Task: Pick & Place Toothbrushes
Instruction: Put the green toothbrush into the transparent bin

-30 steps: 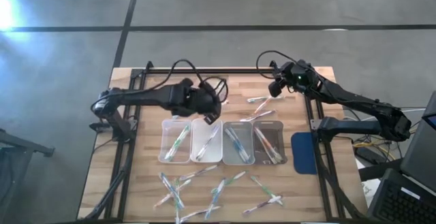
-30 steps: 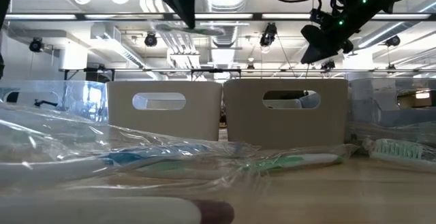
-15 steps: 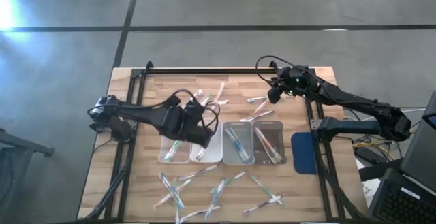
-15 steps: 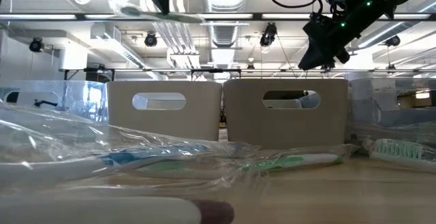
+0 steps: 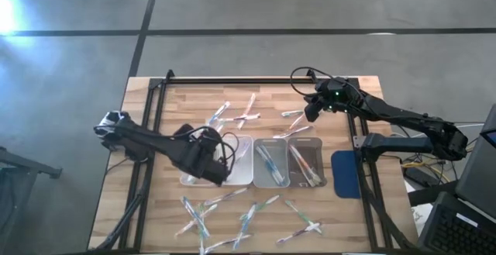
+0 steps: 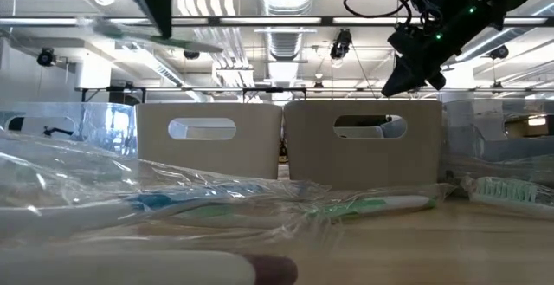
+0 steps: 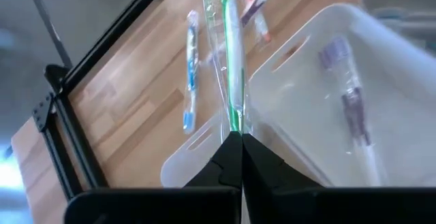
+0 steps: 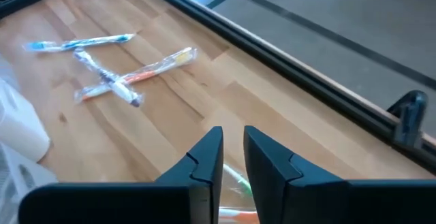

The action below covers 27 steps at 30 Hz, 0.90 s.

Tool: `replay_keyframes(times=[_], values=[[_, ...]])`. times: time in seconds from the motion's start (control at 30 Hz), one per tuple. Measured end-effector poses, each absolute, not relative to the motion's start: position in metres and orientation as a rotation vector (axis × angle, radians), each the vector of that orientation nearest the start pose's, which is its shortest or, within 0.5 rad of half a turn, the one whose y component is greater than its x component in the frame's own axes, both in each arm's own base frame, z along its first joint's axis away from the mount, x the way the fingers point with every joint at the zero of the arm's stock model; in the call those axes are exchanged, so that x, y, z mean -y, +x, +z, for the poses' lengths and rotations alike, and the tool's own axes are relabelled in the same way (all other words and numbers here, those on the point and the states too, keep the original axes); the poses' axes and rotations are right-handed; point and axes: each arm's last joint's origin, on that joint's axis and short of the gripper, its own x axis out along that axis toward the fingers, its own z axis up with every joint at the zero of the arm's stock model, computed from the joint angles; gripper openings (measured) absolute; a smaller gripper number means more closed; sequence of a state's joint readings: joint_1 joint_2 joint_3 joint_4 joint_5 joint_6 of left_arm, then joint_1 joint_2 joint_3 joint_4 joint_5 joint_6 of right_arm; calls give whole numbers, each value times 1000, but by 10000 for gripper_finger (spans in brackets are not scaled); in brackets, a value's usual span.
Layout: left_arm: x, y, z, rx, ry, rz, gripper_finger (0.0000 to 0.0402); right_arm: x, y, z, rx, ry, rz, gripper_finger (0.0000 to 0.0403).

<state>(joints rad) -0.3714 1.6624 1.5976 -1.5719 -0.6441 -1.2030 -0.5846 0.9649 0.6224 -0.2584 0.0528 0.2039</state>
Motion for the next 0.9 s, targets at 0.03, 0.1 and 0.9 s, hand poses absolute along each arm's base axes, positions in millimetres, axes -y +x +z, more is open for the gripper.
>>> replay_keyframes(times=[0.03,0.1,0.9], values=[[88,269,318,-1029,-202,957,0,112,166,240,-527,354,-672,50],[89,259,315,-1015,-226,962,0,112,166,239,-527,358,-670,45],[76,193,242,-1004,-638,741,0,112,167,240,-511,357,-671,73]])
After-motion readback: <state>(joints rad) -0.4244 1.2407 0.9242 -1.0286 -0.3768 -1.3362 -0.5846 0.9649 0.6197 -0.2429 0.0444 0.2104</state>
